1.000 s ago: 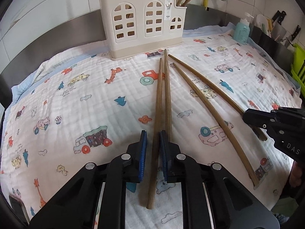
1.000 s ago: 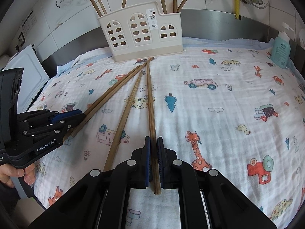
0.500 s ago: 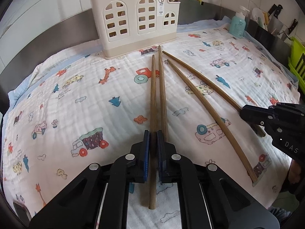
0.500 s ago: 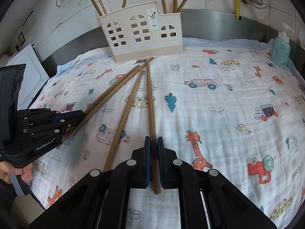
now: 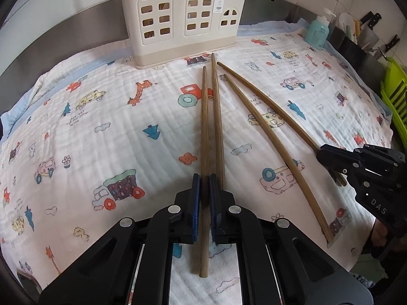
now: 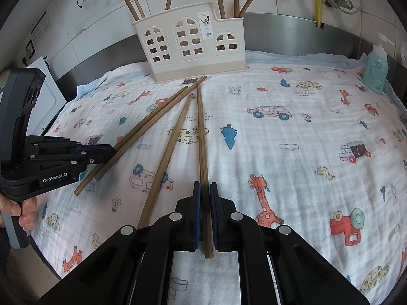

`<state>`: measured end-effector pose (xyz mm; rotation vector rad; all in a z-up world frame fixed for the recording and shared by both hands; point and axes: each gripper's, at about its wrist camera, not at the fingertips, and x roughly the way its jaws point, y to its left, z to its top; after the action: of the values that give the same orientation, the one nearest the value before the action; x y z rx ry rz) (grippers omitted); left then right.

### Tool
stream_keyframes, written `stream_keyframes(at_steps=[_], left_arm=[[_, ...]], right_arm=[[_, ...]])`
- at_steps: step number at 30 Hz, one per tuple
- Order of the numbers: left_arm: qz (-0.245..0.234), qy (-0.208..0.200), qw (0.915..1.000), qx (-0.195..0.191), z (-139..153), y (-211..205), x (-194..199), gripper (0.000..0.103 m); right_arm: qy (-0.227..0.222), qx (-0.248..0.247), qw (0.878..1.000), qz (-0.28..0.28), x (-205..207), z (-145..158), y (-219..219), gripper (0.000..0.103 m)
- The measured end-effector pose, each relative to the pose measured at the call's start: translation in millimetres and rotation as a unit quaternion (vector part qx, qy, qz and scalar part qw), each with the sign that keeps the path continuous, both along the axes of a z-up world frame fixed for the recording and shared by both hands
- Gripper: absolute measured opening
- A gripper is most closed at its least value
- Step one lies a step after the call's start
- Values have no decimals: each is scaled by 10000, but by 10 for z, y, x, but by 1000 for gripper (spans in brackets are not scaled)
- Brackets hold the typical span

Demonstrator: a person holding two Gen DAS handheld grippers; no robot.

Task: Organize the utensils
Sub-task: 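Carry the chopstick in the right gripper into the caddy while the left gripper does the same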

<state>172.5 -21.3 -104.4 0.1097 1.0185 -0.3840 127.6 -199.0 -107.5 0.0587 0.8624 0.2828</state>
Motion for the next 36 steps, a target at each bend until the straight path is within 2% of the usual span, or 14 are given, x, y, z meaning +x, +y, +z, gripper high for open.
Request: stream_keyframes(at_steps=[7,15,18,24,27,32,36], left_arm=[[167,-403,9977,-521,244,129,-90,6],[359,-1216,9874,-942,746,257,-159,6],[366,-1393,9843,-1016,874,271,-144,6],[304,-1478,9811,-1215,1046,315,-87,6],[249,-1537,9817,-1093,1120,309,-61,6],[153,-1323,9877,-823,1092,301,37,6],[253,-1374,9861,-903,1159,372,64,6]], right_arm=[[-347,-123,9993,51,-56,172,5,7],[-1070,-261,9939,114,-57,669,-14,7],[-1284,-307,9911,174,-1,854,-17,7],[-1492,-267,9875,428,135,1204,-1,7],[-1560,-222,9860,537,226,1369,3,7],[-1569,-207,9852,665,330,1516,26,7],[-1620,-237,9838,736,351,1590,42,7]])
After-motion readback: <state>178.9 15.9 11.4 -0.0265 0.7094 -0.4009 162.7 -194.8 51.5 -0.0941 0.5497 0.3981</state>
